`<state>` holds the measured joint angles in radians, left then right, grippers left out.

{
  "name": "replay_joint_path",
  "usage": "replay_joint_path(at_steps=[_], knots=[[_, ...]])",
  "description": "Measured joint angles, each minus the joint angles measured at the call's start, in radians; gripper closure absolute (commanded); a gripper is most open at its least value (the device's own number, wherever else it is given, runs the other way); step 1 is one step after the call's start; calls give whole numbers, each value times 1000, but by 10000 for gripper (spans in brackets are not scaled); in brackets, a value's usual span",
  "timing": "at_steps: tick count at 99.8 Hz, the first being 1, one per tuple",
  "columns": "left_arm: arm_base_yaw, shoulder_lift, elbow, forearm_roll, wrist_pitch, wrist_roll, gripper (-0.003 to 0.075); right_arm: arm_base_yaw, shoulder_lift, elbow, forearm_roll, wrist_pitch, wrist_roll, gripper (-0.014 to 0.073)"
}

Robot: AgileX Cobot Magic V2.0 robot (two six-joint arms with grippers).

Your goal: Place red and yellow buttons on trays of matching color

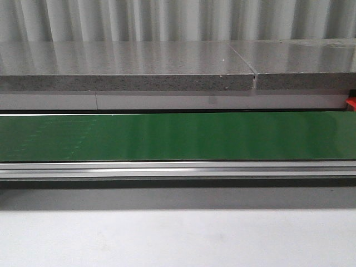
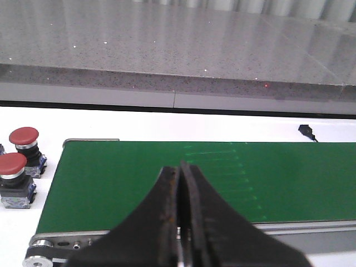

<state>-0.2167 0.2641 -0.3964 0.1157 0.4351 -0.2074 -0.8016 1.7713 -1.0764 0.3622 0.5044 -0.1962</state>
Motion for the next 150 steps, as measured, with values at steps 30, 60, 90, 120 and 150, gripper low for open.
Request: replay_joint_path(at_steps=[30,60,90,120,150], knots=[[0,0,0,0,0,0,741,0,4,0,2,0,0,113],[0,0,0,0,0,0,741,0,-5,0,8,0,0,78],[0,0,0,0,0,0,741,0,-133,0,65,-11,0,78],[0,0,0,0,0,0,741,154,-266,0,83,-41,-29,78],[0,0,0,0,0,0,741,445,-422,0,89,-68,-153,78]])
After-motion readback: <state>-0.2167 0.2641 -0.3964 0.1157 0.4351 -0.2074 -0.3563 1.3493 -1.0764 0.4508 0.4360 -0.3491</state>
